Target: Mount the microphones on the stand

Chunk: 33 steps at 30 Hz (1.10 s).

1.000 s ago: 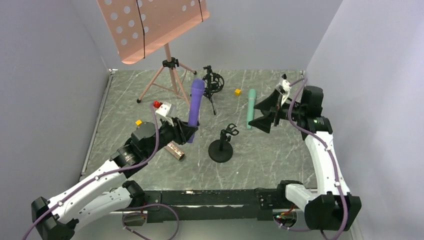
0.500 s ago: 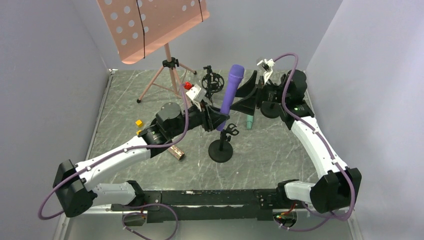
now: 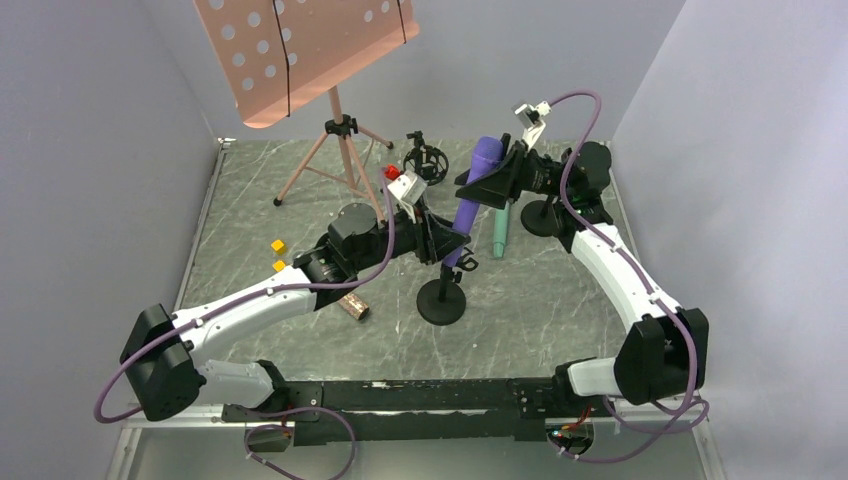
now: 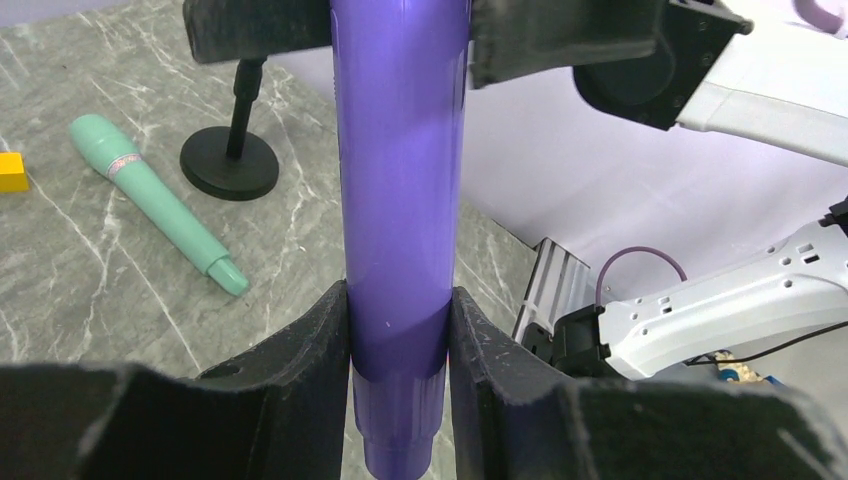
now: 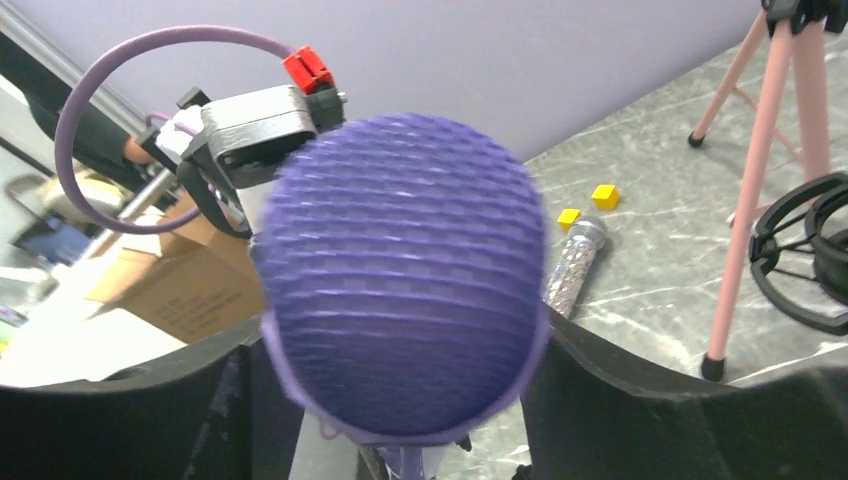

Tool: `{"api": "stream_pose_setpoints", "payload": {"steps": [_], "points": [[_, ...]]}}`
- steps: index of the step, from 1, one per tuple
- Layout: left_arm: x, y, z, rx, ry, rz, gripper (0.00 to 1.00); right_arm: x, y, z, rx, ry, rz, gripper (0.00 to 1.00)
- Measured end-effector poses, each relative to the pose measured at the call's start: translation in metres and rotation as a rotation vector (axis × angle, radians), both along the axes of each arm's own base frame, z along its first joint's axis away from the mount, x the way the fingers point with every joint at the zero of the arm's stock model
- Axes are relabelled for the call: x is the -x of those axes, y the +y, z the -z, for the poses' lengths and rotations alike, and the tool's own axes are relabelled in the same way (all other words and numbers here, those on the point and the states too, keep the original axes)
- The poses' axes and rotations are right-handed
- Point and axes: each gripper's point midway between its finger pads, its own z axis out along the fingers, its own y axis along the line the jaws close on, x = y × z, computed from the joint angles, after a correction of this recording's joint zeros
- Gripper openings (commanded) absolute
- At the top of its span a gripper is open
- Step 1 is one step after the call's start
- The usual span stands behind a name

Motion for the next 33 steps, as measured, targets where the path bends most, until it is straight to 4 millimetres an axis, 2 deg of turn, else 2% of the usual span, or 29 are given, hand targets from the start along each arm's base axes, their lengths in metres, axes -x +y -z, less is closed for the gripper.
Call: {"api": "stream_pose_setpoints", "payload": {"steps": [3,6,7,10,12,14,16,19,24,27,33], "points": [[0.000,0.000,-0.001,0.004,-0.003,0.000,0.00,-0.005,0.001,0.006,-0.001,0.048,-0.005,0.41],[-0.002,0.001,-0.001,0.004,-0.002,-0.007,0.00,-0.003,0.002,0.007,0.001,0.059,-0.015,0.11],[-0.001,0.000,-0.002,0.008,-0.001,-0.006,0.01,-0.003,0.002,0.007,0.000,0.057,-0.016,0.08],[-0.002,0.000,-0.002,0.006,-0.004,-0.008,0.31,-0.002,0.002,0.006,0.000,0.054,-0.023,0.03],[-0.002,0.001,-0.001,0.004,-0.004,-0.008,0.63,-0.001,0.001,0.006,0.003,0.053,-0.028,0.02],[-0.001,0.001,-0.001,0.000,-0.007,-0.009,0.86,0.001,0.001,0.005,0.006,0.043,-0.038,0.01],[0.001,0.005,-0.001,-0.016,-0.020,-0.010,0.99,0.001,0.000,0.003,0.012,0.029,-0.041,0.01],[0.010,0.020,-0.002,-0.032,-0.052,-0.014,0.99,-0.001,-0.003,0.003,0.039,-0.026,-0.031,0.01],[0.028,0.065,0.008,-0.092,-0.125,-0.030,0.99,-0.008,-0.008,0.002,0.141,-0.177,0.036,0.02],[0.034,0.088,0.029,-0.156,-0.147,-0.044,0.99,-0.005,-0.012,0.005,0.206,-0.278,0.051,0.03],[0.046,0.108,0.091,-0.280,-0.098,-0.031,0.99,0.006,-0.003,0.017,0.288,-0.377,-0.006,0.03]]}}
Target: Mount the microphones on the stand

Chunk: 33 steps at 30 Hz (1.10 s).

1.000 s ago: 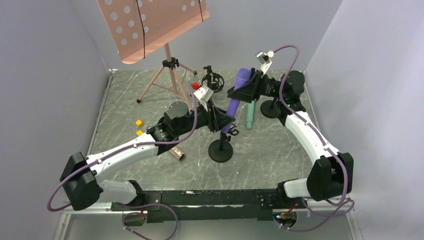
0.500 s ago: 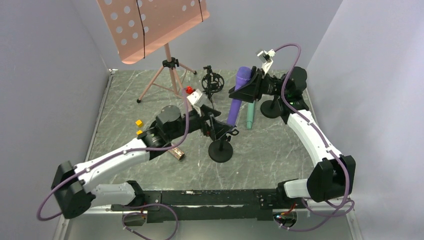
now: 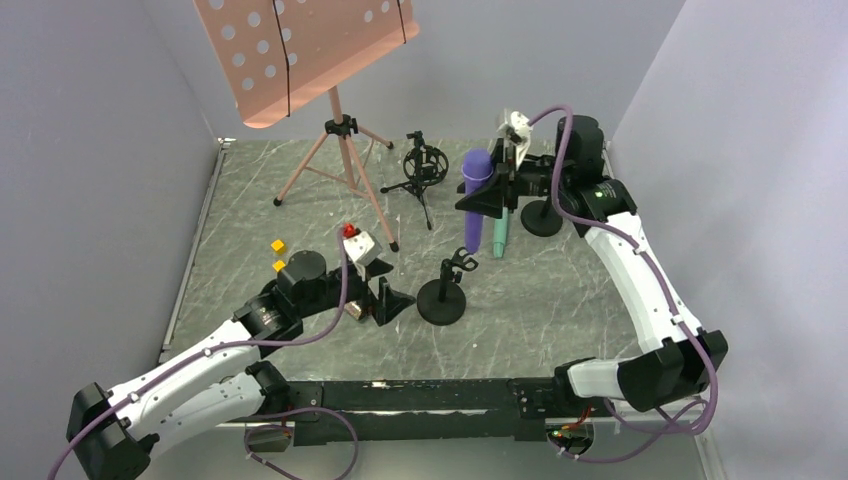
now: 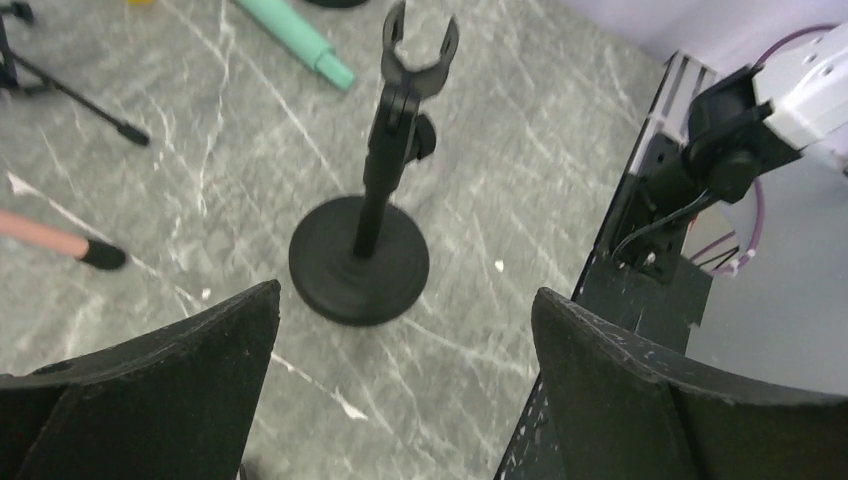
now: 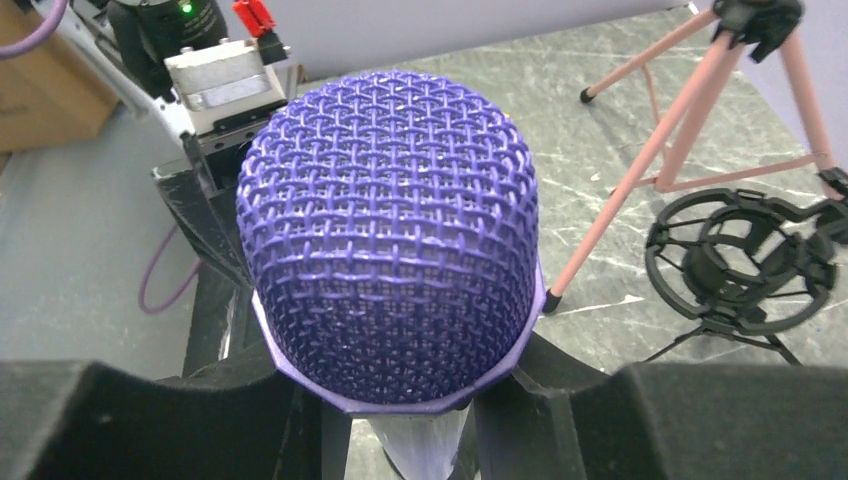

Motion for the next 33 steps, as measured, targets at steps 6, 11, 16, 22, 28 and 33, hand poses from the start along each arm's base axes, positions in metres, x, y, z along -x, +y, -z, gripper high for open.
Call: {"api": "stream_pose_setpoints", "payload": {"steps": [6,11,16,22,28,33], "points": [[0.003,0.006,0.037,-0.014,0.055,-0.024,0.99,0.010,0.017,0.024,0.077,-0.031,-0.051,0.03],[0.006,0.008,0.048,0.017,0.091,-0.039,0.99,0.016,0.027,0.026,0.107,-0.102,-0.092,0.03],[0.008,0.009,0.037,0.067,0.081,-0.043,0.99,0.020,0.038,0.032,0.126,-0.135,-0.139,0.03],[0.008,0.010,0.039,0.081,0.076,-0.048,0.99,0.018,0.041,0.040,0.146,-0.110,-0.156,0.03],[0.007,0.008,0.044,0.070,0.085,-0.050,0.99,0.021,0.048,0.040,0.151,-0.090,-0.182,0.03],[0.004,0.006,0.050,0.058,0.093,-0.050,0.99,0.026,0.051,0.031,0.136,-0.095,-0.200,0.03]]}}
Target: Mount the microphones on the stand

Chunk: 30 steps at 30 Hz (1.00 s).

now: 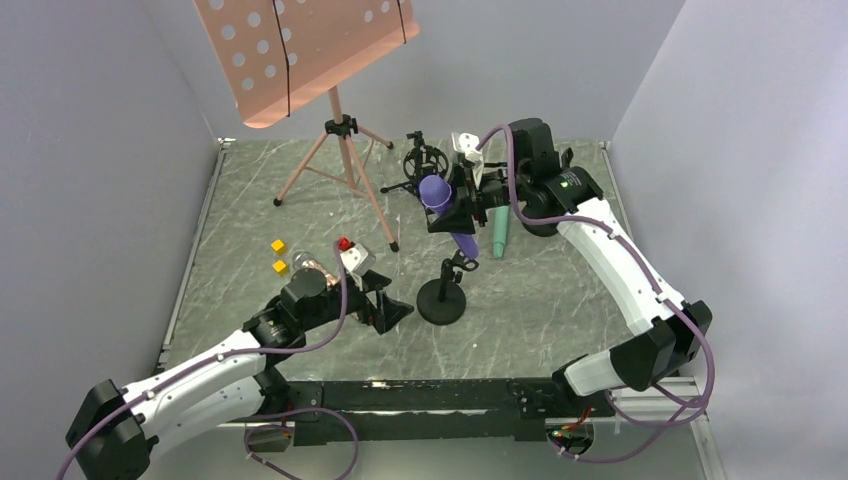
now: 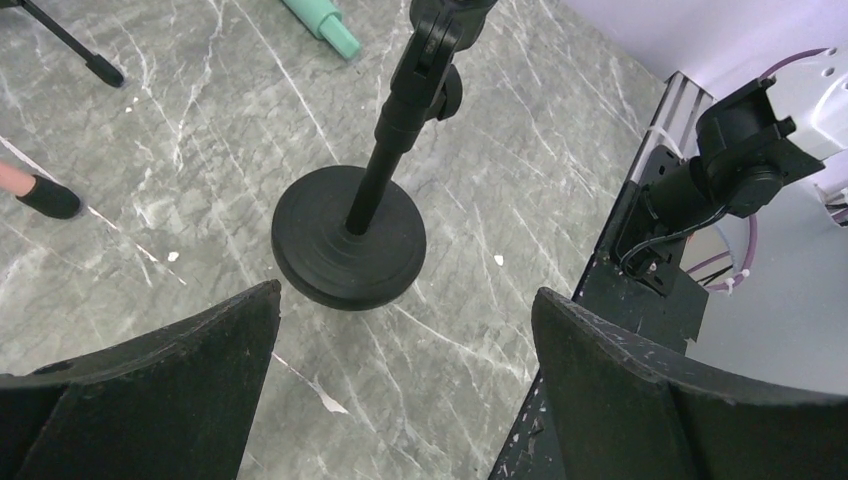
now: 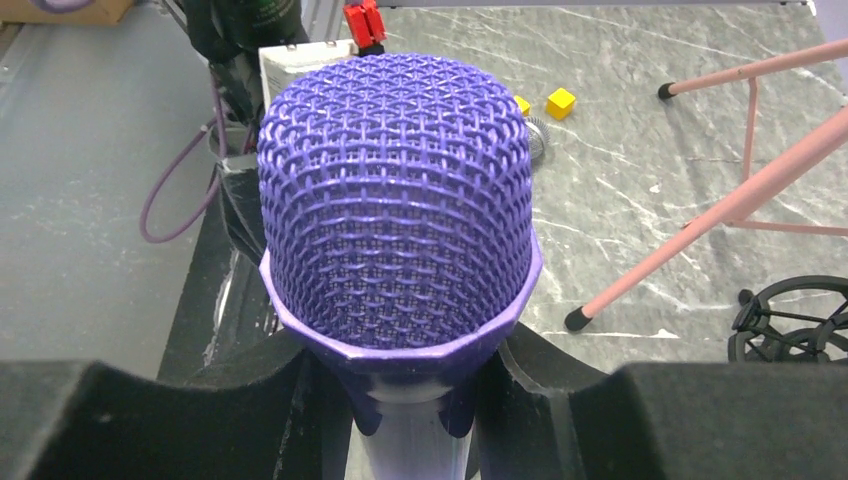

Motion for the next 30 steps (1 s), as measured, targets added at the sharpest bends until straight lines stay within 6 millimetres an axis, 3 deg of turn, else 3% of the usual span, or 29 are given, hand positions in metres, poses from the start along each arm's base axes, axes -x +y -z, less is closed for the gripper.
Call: {"api": "stream_pose_setpoints", "payload": {"steps": [4,7,10,15,18,21,25,30], "points": [[-0.001,-0.002,0.004,-0.006,0.013,0.003,0.99,0.005,0.000,0.000,-0.002,0.034,-0.012,0.04],[0.000,-0.005,-0.009,0.030,0.010,0.014,0.99,0.012,-0.001,-0.003,-0.012,0.066,-0.028,0.05],[-0.001,-0.011,-0.041,0.093,-0.019,0.032,0.99,0.021,-0.003,-0.012,-0.031,0.079,-0.040,0.06],[-0.005,-0.024,-0.121,0.227,-0.131,0.070,0.99,0.034,-0.007,-0.032,-0.074,0.064,-0.058,0.07],[-0.010,-0.037,-0.147,0.277,-0.166,0.104,0.99,0.035,-0.006,-0.036,-0.087,0.069,-0.062,0.08],[-0.017,-0.057,-0.148,0.294,-0.141,0.151,0.99,0.032,-0.005,-0.035,-0.090,0.088,-0.056,0.08],[-0.029,-0.082,-0.126,0.264,-0.072,0.178,0.99,0.030,-0.003,-0.031,-0.092,0.121,-0.051,0.09],[-0.030,-0.096,-0.119,0.259,-0.052,0.195,0.99,0.031,-0.002,-0.024,-0.098,0.172,-0.059,0.10]]}}
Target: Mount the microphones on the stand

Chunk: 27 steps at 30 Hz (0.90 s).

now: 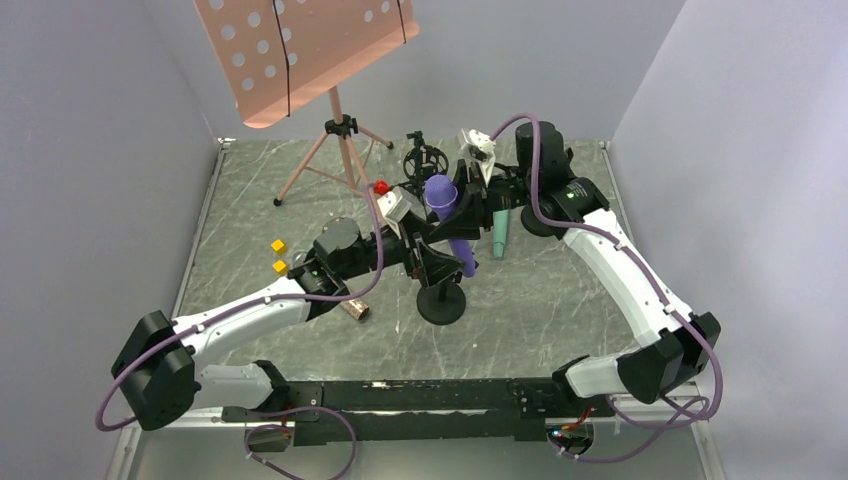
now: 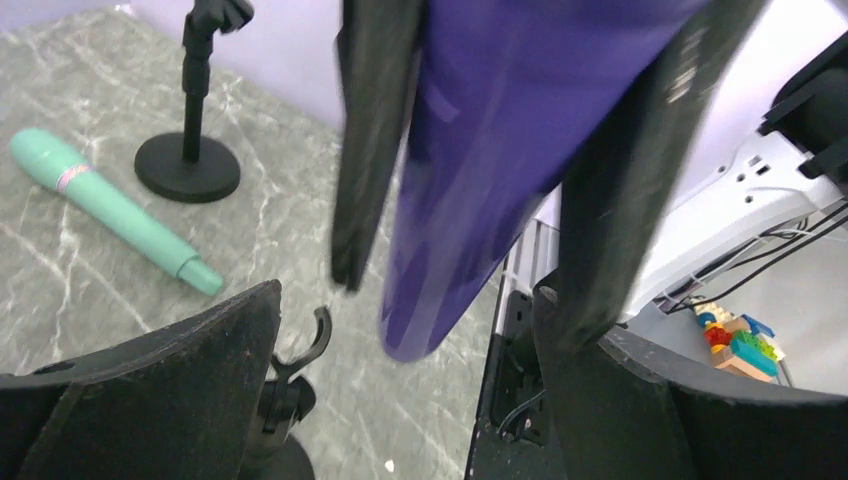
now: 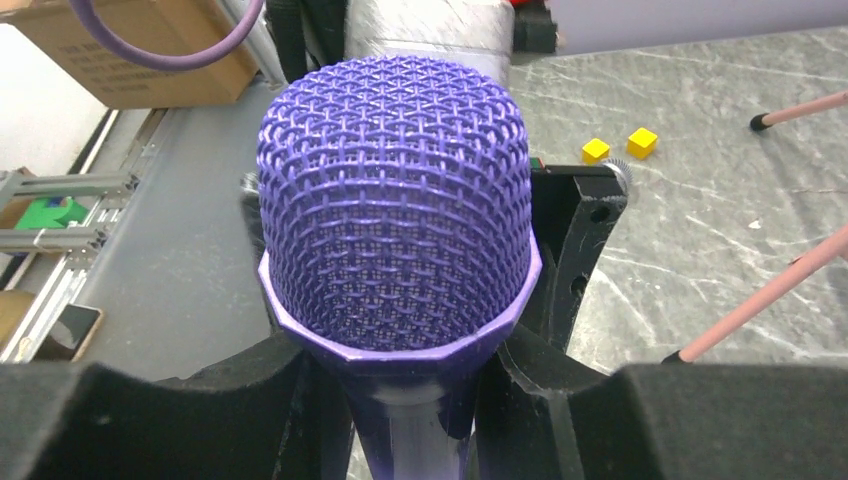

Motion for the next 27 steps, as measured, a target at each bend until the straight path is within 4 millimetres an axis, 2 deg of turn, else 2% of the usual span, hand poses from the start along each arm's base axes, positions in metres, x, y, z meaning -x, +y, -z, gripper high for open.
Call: {"api": "stream_pose_setpoints", "payload": {"steps": [4,9,14,17,21,27], "points": [[0.003,-0.007,-0.016,0.045,-0.032,0.014,0.99,-0.002,-0.001,0.003,-0.003,0.030,0.006,0.10],[0.004,-0.004,-0.022,0.050,-0.068,-0.008,0.99,-0.011,-0.006,0.004,0.000,0.010,0.032,0.10],[0.008,0.023,-0.017,-0.004,-0.103,-0.084,0.99,-0.029,-0.005,-0.005,0.021,-0.064,0.060,0.10],[0.010,0.042,-0.011,-0.043,-0.117,-0.146,0.99,-0.037,-0.003,-0.003,0.027,-0.084,0.070,0.10],[0.012,0.064,0.024,-0.123,-0.103,-0.212,0.99,-0.043,0.000,0.005,0.037,-0.070,0.064,0.09],[0.015,0.083,0.106,-0.289,-0.044,-0.246,0.96,-0.047,0.007,0.018,0.049,-0.056,0.042,0.09]]}}
